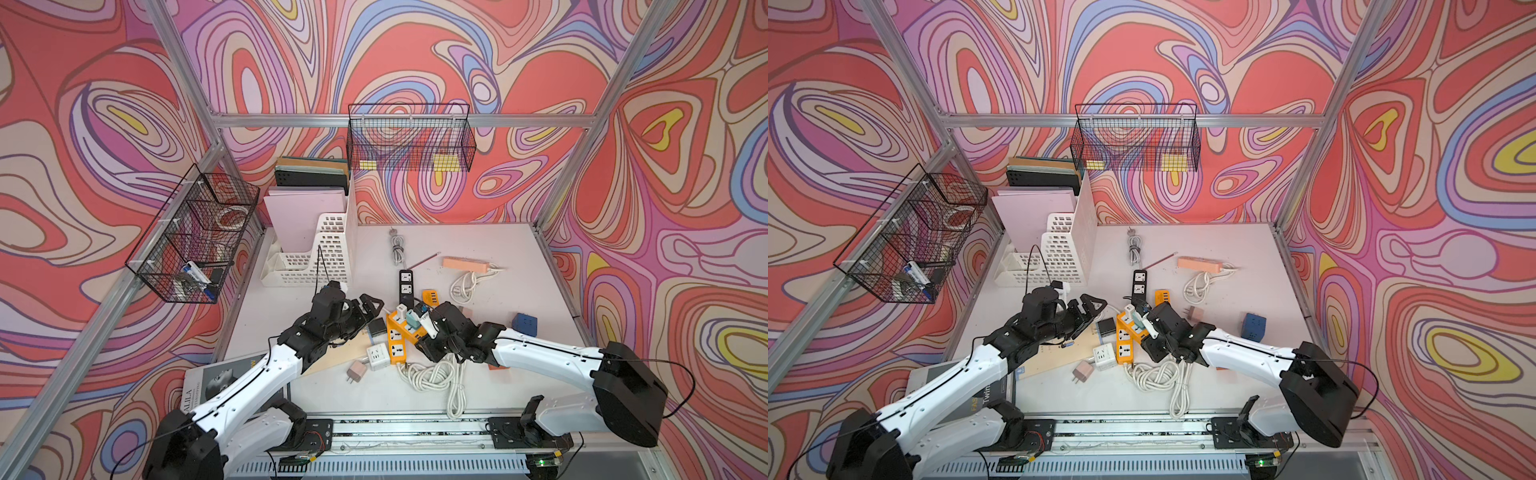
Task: Pull the plug off the socket
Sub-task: Place the socket at the center of the board, then remove the plug from the socket.
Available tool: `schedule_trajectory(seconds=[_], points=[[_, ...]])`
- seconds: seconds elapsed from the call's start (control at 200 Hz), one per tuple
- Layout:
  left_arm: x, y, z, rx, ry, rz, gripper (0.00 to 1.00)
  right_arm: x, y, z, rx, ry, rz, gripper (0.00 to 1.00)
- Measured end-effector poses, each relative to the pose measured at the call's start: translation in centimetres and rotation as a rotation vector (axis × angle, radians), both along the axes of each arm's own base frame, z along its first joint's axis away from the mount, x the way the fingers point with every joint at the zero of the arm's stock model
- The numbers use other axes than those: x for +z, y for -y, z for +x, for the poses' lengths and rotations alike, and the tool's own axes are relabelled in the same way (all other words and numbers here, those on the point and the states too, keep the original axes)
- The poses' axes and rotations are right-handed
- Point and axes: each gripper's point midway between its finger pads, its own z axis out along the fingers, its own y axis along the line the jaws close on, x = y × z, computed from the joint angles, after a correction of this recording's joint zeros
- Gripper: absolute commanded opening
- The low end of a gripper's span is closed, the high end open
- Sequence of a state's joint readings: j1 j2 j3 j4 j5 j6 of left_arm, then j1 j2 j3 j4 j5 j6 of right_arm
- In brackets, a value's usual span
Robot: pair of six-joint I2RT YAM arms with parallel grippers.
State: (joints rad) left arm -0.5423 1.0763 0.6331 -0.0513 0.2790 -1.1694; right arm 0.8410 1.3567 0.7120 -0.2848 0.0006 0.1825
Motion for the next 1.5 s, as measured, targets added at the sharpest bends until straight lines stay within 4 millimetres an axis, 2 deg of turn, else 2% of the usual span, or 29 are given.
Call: schedule_trajectory(seconds=[0.105,0.195,0.391,0.591,0.726,0.851,1.006,1.137,1.242,1.387,1.497], points=[[-1.6,1.9,0.0,-0.044,-0.039,-0.006,0.86,-0.5,1.0,0.0,-0.081,-0.005,0.011,0.33],[-2.7,2.5,0.1,-0.052,-0.071,-0.011,0.86,-1.1,1.4,-0.1,-0.125,-0.021,0.017,0.36],[-3.3,2.5,0.1,-0.04,-0.079,-0.021,0.87,-2.6,0.9,-0.6,-0.158,-0.066,0.026,0.43],[-3.4,2.4,0.0,-0.045,-0.073,-0.018,0.87,-3.2,0.2,-1.7,-0.171,-0.107,0.032,0.61],[-3.2,2.5,0.1,-0.058,-0.053,-0.01,0.88,-3.4,0.4,-2.7,-0.183,-0.14,0.017,0.68],[-2.6,2.8,0.5,-0.072,-0.023,-0.005,0.88,-1.6,0.7,-2.7,-0.209,-0.122,0.056,0.7],[-1.6,4.1,1.5,-0.113,0.003,-0.015,0.88,2.5,1.4,-2.5,-0.245,-0.048,0.153,0.68],[-1.6,4.9,1.7,-0.149,-0.001,-0.027,0.87,6.1,3.0,-2.5,-0.311,0.029,0.265,0.67],[-2.2,5.3,1.5,-0.172,-0.017,-0.031,0.88,8.7,4.3,-2.6,-0.374,0.081,0.398,0.74],[-2.9,5.7,1.3,-0.195,-0.039,-0.038,0.87,10.3,5.0,-2.6,-0.431,0.104,0.544,0.78],[-3.5,6.2,1.3,-0.217,-0.067,-0.04,0.87,9.8,4.1,-1.9,-0.435,0.065,0.552,0.78]])
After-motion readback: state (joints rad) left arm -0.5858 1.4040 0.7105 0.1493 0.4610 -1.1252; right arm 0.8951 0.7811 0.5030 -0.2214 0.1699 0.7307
